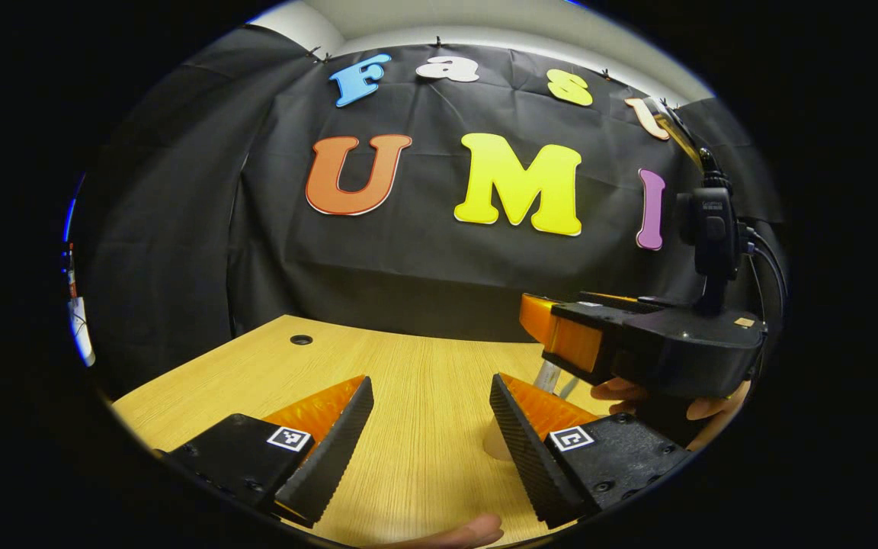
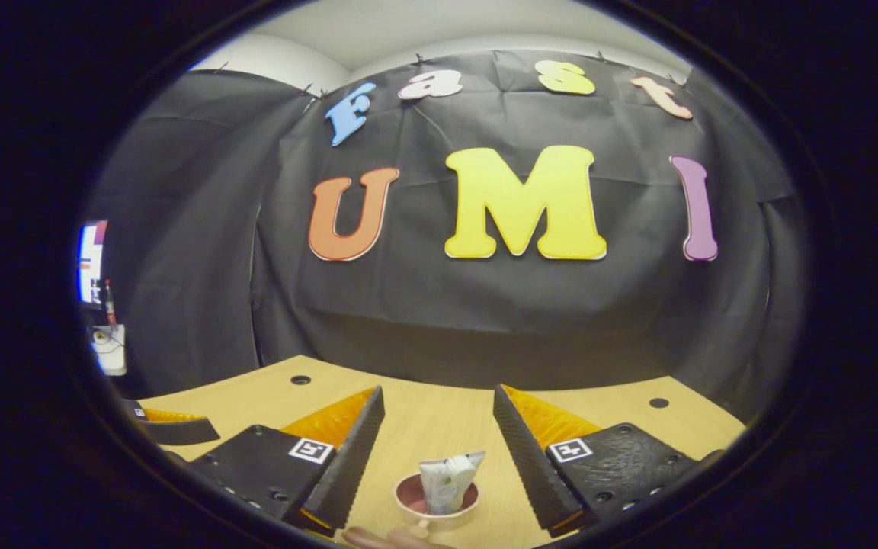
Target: Put the toothbrush and toothpaste on the desktop into the cup, then pick up the cup and place it on the coaster on the desktop.
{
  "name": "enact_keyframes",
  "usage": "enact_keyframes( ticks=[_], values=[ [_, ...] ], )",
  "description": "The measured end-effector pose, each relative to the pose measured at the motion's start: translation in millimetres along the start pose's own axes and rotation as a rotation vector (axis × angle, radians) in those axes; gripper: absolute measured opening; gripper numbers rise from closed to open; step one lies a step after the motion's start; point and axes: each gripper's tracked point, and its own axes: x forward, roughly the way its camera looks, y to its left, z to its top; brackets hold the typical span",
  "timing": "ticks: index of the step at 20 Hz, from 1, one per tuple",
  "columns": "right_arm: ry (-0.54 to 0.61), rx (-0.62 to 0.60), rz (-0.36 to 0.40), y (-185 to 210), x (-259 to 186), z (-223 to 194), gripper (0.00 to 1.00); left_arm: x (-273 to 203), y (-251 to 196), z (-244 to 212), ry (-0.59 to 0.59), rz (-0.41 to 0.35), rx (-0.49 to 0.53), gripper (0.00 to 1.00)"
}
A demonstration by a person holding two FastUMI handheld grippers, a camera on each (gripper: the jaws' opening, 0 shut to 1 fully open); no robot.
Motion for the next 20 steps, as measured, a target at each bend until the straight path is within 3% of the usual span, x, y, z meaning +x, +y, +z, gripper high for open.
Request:
enact_keyframes(
  ticks=[2, 3, 7, 8, 12, 14, 20],
  values=[
    [-0.019, -0.036, -0.016, 0, -4, 3, 0.92, 3, -3, -3, 0.005, -0.004, 0.004, 0.98],
    [-0.028, -0.041, -0.018, 0, -7, 5, 0.89, 3, -4, -4, 0.007, -0.004, 0.007, 0.98],
    [-0.034, -0.029, 0.007, -4, -24, 10, 0.96, 4, -5, -5, 0.014, 0.003, 0.006, 0.98],
    [-0.032, -0.019, 0.005, -9, -27, 11, 0.93, 4, -7, -6, 0.015, 0.002, 0.006, 0.98],
    [-0.016, 0.038, -0.012, -36, -56, 11, 0.94, 5, -13, -8, 0.019, 0.0, 0.024, 0.98],
    [-0.018, 0.042, -0.036, -57, -75, 10, 0.94, 6, -12, -10, 0.024, 0.052, 0.024, 0.98],
    [-0.017, 0.072, -0.029, -108, -141, -8, 0.96, 4, -48, -40, 0.16, 0.079, -0.044, 0.98]
  ],
)
